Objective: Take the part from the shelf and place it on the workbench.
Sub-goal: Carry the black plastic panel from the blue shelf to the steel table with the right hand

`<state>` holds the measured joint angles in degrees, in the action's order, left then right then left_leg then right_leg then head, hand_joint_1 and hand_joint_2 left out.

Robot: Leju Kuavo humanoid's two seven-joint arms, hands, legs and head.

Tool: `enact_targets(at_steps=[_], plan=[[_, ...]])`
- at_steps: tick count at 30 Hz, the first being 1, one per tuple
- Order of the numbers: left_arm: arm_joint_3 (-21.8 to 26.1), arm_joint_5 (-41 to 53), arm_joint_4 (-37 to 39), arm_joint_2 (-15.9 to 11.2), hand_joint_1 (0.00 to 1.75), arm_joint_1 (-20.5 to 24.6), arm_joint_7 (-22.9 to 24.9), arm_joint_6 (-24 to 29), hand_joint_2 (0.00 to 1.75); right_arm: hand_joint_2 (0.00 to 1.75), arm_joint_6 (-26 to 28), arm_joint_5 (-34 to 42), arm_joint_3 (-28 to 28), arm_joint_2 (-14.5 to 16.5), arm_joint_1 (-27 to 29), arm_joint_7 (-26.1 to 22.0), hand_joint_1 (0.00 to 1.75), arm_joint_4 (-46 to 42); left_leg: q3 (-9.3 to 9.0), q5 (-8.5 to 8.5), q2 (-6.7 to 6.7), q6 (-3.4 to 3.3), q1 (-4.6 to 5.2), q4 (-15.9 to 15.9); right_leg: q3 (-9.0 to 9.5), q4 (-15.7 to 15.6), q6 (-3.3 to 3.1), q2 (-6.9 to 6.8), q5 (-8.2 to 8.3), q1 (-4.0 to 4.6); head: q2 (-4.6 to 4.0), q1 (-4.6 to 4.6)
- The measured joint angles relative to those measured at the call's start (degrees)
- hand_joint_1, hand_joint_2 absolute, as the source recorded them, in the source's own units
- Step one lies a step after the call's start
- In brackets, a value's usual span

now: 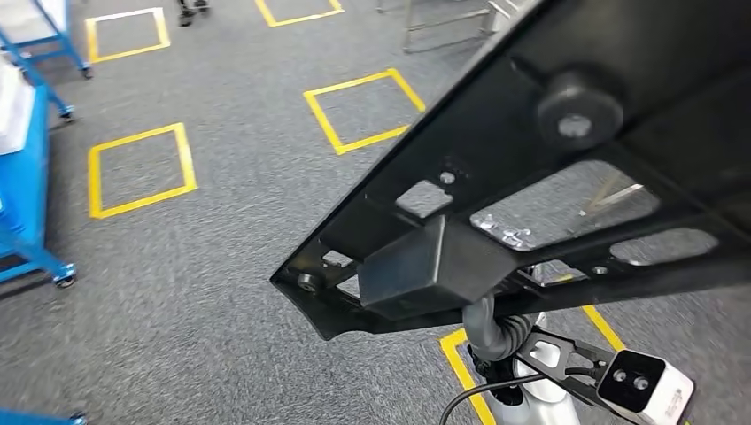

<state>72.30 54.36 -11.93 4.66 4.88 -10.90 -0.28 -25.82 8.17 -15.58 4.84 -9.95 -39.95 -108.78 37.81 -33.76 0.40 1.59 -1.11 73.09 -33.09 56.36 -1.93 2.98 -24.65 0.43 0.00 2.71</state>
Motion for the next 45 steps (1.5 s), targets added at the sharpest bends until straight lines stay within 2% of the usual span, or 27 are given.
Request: enact_targets(at_steps=[1, 3, 5, 7, 8, 10, 12, 14, 15, 16, 18, 19, 21, 23, 25, 27, 28, 29, 30, 32, 34, 36, 38, 40, 42, 44, 45], plan=[[0.0, 0.0, 0.0, 0.0, 0.0, 0.1, -0.1, -0.1, 1.75, 1.75, 0.0, 0.0, 0.0, 0.0, 0.0, 0.0, 1.75, 0.0, -1.02, 2.23, -0.26, 0.02, -0.04, -3.0, 0.04, 0.3, 0.16, 0.79, -0.18, -0.06, 0.0, 0.0], [0.0, 0.2, 0.0, -0.1, 0.0, 0.2, -0.3, -0.5, 1.75, 1.75, 0.2, -0.1, 0.0, 0.0, 0.0, 0.0, 1.75, 0.0, -3.99, 6.03, -2.3, -0.04, -0.28, -10.6, -0.15, 1.2, 0.65, 2.22, -0.73, -0.15, 0.0, -0.01], [0.0, 0.3, 0.0, -0.2, 0.0, 0.2, -0.3, -0.7, 1.75, 1.75, 0.6, -0.6, -0.1, 0.1, 0.0, 0.0, 1.75, 0.0, -5.46, 6.86, -4.05, -0.36, -0.37, -14.3, -0.77, 1.9, 1.28, 3.43, -0.98, -0.21, 0.0, -0.01], [0.0, 0.3, 0.0, -0.2, 0.0, 0.3, -0.2, -0.7, 1.75, 1.75, 1.0, -1.0, -0.3, 0.1, 0.0, 0.0, 1.75, 0.0, -5.57, 6.76, -3.54, -0.99, -0.25, -14.5, -1.24, 2.0, 1.98, 4.54, -0.81, -0.39, 0.0, -0.01], [0.0, 0.3, 0.0, -0.1, 0.0, 0.4, -0.2, -0.7, 1.75, 1.75, 1.2, -1.0, -0.4, 0.1, 0.0, 0.0, 1.75, 0.0, -5.66, 6.9, -2.95, -1.37, -0.23, -14.7, -1.42, 2.2, 2.3, 4.15, -0.94, -0.41, 0.0, -0.01], [0.0, 0.3, 0.0, -0.1, 0.0, 0.5, -0.2, -0.7, 1.75, 1.75, 1.3, -1.0, -0.5, 0.1, -0.1, 0.0, 1.75, 0.0, -5.91, 7.14, -1.68, -2.06, -0.28, -15.2, -2.98, 5.4, 2.86, 1.22, -2.81, -0.35, 0.0, -0.01], [0.0, 0.2, 0.0, -0.1, 0.0, 0.4, -0.2, -0.7, 1.75, 1.75, 1.3, -1.0, -0.7, 0.1, -0.2, 0.0, 1.75, 0.0, -6.03, 7.07, -0.27, -2.4, -0.06, -15.3, -6.68, 12.6, 3.32, -1.89, -6.16, -0.48, -0.01, -0.01], [0.0, 0.0, 0.0, -0.2, 0.0, 0.2, -0.2, -0.5, 1.75, 1.75, 1.3, -1.0, -0.9, 0.1, -0.1, 0.0, 1.75, 0.1, -6.08, 6.87, 1.21, -2.46, 0.11, -15.3, -9.73, 18.0, 3.54, -2.58, -7.51, -0.73, -0.01, -0.02], [0.0, -0.1, 0.0, -0.2, 0.0, 0.3, -0.2, -0.4, 1.75, 1.75, 1.2, -1.0, -1.0, 0.1, 0.0, 0.0, 1.75, 0.1, -6.19, 6.74, 1.91, -2.44, 0.15, -15.3, -9.74, 17.7, 3.52, -2.74, -6.63, -0.77, -0.02, -0.02], [0.0, -0.2, 0.0, -0.2, 0.0, 0.3, -0.3, -0.4, 1.75, 1.75, 1.3, -1.0, -1.1, 0.1, 0.0, 0.0, 1.75, 0.2, -6.38, 6.57, 2.57, -2.38, 0.18, -15.3, -8.51, 15.1, 3.37, -3.06, -4.86, -0.73, -0.02, -0.02], [0.0, -0.2, 0.0, -0.1, 0.0, 0.4, -0.3, -0.4, 1.75, 1.75, 1.3, -0.9, -1.4, 0.1, -0.1, 0.0, 1.75, 0.2, -6.95, 6.15, 3.67, -2.11, 0.28, -15.3, -4.25, 6.9, 2.6, -5.2, -1.26, -0.2, -0.01, -0.02], [0.0, -0.3, 0.0, -0.1, 0.0, 0.4, -0.3, -0.3, 1.75, 1.75, 1.4, -0.8, -1.5, 0.2, -0.3, 0.0, 1.75, 0.2, -7.18, 5.95, 4.12, -1.88, 0.35, -15.4, -2.68, 3.8, 2.14, -6.27, -0.35, 0.15, 0.0, -0.02], [0.0, -0.3, 0.0, -0.1, 0.0, 0.4, -0.3, -0.2, 1.75, 1.75, 1.7, -0.5, -1.7, 0.2, -0.5, 0.0, 1.75, 0.2, -7.5, 5.63, 5.13, -1.3, 0.42, -15.5, -1.83, 1.8, 1.45, -6.97, -0.4, 0.79, -0.01, -0.02], [0.0, -0.3, 0.0, 0.0, 0.0, 0.6, -0.3, -0.2, 1.75, 1.75, 2.3, -0.3, -1.8, 0.2, -0.6, 0.0, 1.75, 0.2, -7.98, 5.25, 5.85, -0.73, 0.38, -15.5, -1.61, 1.2, 1.0, -5.6, -0.21, 0.7, 0.0, -0.02], [0.0, -0.3, 0.0, 0.0, 0.0, 0.7, -0.4, -0.2, 1.75, 1.75, 2.8, 0.0, -2.0, 0.2, -0.8, 0.0, 1.75, 0.3, -7.31, 3.55, 3.91, -0.37, 0.28, -13.1, -1.02, 0.5, 0.45, -4.33, 0.06, 0.21, 0.0, -0.01], [0.0, -0.3, 0.0, -0.1, 0.0, 0.5, -0.5, -0.2, 1.75, 1.75, 3.1, 0.2, -2.3, 0.3, -1.0, -0.1, 1.75, 0.5, -3.98, 0.09, 1.1, -0.18, 0.16, -6.2, -0.76, 0.3, 0.07, -3.0, 0.13, -0.05, -0.01, 0.0], [0.0, -0.2, 0.0, -0.1, 0.0, 0.3, -0.4, -0.2, 1.75, 1.75, 3.2, 0.2, -2.5, 0.3, -1.0, 0.0, 1.75, 0.7, -1.89, -1.37, 0.49, -0.07, 0.15, -2.3, -0.77, 0.3, -0.03, -2.2, 0.1, -0.04, 0.0, 0.0], [0.0, -0.2, 0.0, -0.1, 0.0, 0.1, -0.4, -0.2, 1.75, 1.75, 3.4, 0.2, -2.6, 0.3, -0.9, 0.0, 1.75, 0.9, -0.26, -1.92, 0.21, 0.03, 0.13, 0.4, -0.76, 0.5, -0.05, -1.36, 0.04, -0.02, 0.0, 0.0], [0.0, -0.2, 0.0, -0.1, 0.0, 0.1, -0.4, -0.1, 1.75, 1.75, 3.5, 0.2, -2.7, 0.3, -0.9, 0.0, 1.75, 1.1, 0.44, -1.22, 0.07, 0.11, 0.11, 0.9, -0.74, 0.6, 0.0, -0.49, -0.06, -0.04, 0.0, 0.0], [0.0, -0.2, 0.0, -0.1, 0.0, 0.1, -0.4, -0.2, 1.75, 1.75, 3.9, 0.2, -2.9, 0.3, -0.9, 0.0, 1.75, 1.7, -1.3, 3.2, -0.61, 0.19, -0.07, -4.6, -0.61, 1.2, 0.32, 1.12, -0.42, -0.19, 0.0, 0.0], [0.0, -0.2, 0.0, 0.0, 0.0, 0.1, -0.4, -0.2, 1.75, 1.75, 4.3, 0.2, -3.0, 0.3, -1.0, 0.0, 1.75, 2.1, -4.07, 6.34, -2.98, 0.11, -0.38, -11.6, -0.85, 2.0, 0.89, 2.51, -0.9, -0.26, -0.01, 0.0], [0.0, -0.1, 0.0, 0.0, 0.0, 0.1, -0.4, -0.3, 1.75, 1.75, 4.4, 0.2, -3.1, 0.3, -1.1, 0.0, 1.75, 2.6, -4.97, 6.56, -4.29, -0.32, -0.4, -13.9, -1.47, 2.5, 1.55, 3.64, -0.97, -0.35, -0.01, -0.01], [0.0, -0.1, 0.0, 0.0, 0.0, 0.3, -0.5, -0.3, 1.75, 1.75, 4.4, 0.1, -3.1, 0.3, -1.2, 0.1, 1.75, 2.9, -5.05, 6.79, -3.31, -1.03, -0.27, -14.2, -1.85, 2.5, 2.23, 4.3, -0.82, -0.55, -0.01, -0.01], [0.0, -0.1, 0.0, 0.1, 0.0, 0.4, -0.7, -0.3, 1.75, 1.75, 4.4, 0.1, -3.2, 0.3, -1.4, 0.1, 1.75, 3.2, -5.25, 7.02, -2.1, -1.82, -0.34, -14.6, -2.76, 4.4, 2.81, 2.03, -1.99, -0.45, -0.01, -0.02], [0.0, -0.1, 0.0, 0.1, 0.0, 0.4, -0.8, -0.3, 1.75, 1.75, 4.4, 0.1, -3.3, 0.3, -1.7, 0.0, 1.75, 3.5, -5.4, 7.0, -0.71, -2.32, -0.26, -14.8, -5.79, 10.5, 3.28, -1.25, -5.11, -0.44, 0.0, -0.02], [0.0, -0.1, 0.0, 0.1, 0.0, 0.2, -0.8, -0.3, 1.75, 1.75, 4.4, 0.1, -3.4, 0.2, -1.8, 0.0, 1.75, 3.8, -5.43, 6.84, 0.81, -2.45, -0.09, -14.8, -9.47, 17.5, 3.58, -2.36, -7.61, -0.72, 0.0, -0.02], [0.0, -0.1, 0.0, 0.1, 0.0, 0.1, -0.8, -0.3, 1.75, 1.75, 4.4, 0.1, -3.4, 0.2, -1.7, 0.1, 1.75, 4.0, -5.5, 6.73, 1.57, -2.44, -0.06, -14.8, -10.2, 18.7, 3.62, -2.58, -7.47, -0.79, -0.01, -0.02]])
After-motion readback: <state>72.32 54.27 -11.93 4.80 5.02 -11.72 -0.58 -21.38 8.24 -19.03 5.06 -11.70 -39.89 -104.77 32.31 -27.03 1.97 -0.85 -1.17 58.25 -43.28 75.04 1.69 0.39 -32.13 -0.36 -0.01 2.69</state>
